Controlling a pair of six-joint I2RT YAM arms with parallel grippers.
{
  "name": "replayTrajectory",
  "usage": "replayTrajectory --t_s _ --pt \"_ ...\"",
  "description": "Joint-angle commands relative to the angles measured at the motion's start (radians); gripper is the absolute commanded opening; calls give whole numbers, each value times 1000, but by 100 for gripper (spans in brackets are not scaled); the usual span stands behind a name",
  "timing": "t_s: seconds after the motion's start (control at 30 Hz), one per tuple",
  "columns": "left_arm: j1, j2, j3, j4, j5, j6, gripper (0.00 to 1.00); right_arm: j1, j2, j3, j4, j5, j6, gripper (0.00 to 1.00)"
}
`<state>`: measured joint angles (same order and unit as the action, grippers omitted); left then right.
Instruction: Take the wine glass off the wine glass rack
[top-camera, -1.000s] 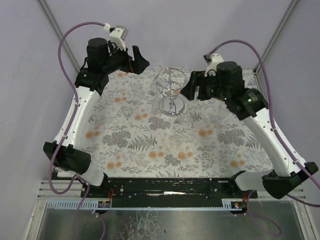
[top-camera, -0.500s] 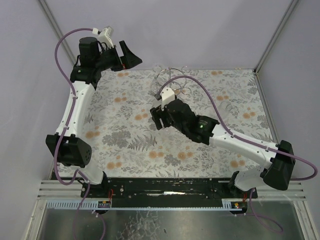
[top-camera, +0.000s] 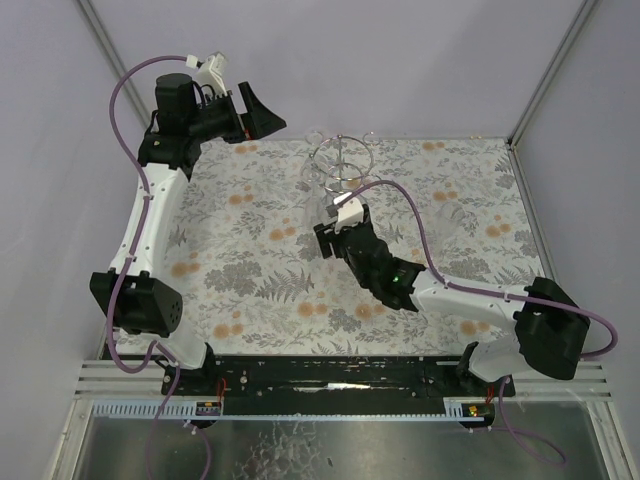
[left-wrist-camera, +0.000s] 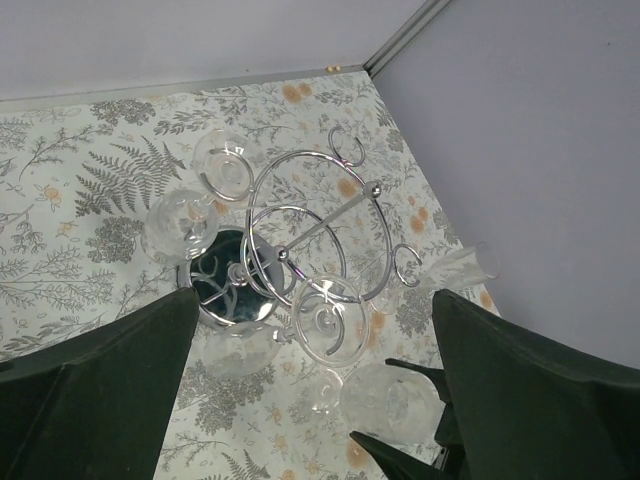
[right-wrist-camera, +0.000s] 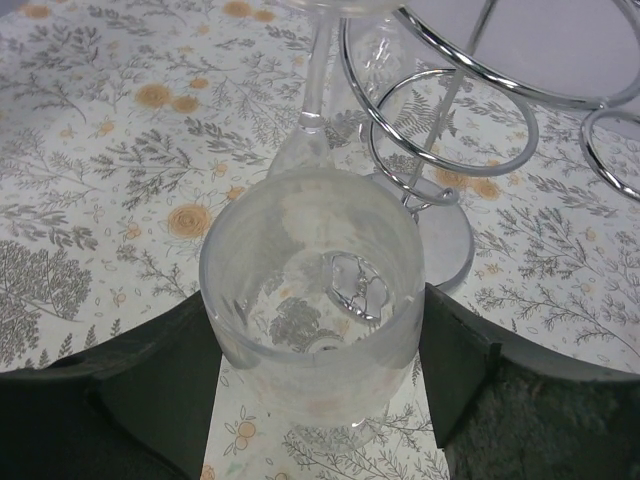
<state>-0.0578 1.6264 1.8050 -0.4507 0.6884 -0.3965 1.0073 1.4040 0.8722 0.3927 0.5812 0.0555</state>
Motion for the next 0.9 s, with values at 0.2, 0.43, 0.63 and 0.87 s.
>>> replayTrajectory --t_s 0.2,0.43,0.63,0.87 --pt "3 -10 49 -34 41 -1 100 2 -7 -111 327 116 109 22" --pt "3 -16 46 -35 50 -8 100 1 -4 -209 381 95 190 23" --pt "3 -20 45 -46 69 1 100 1 38 -260 457 63 191 27" --pt "1 -23 38 -46 75 2 100 1 53 -262 439 22 213 46"
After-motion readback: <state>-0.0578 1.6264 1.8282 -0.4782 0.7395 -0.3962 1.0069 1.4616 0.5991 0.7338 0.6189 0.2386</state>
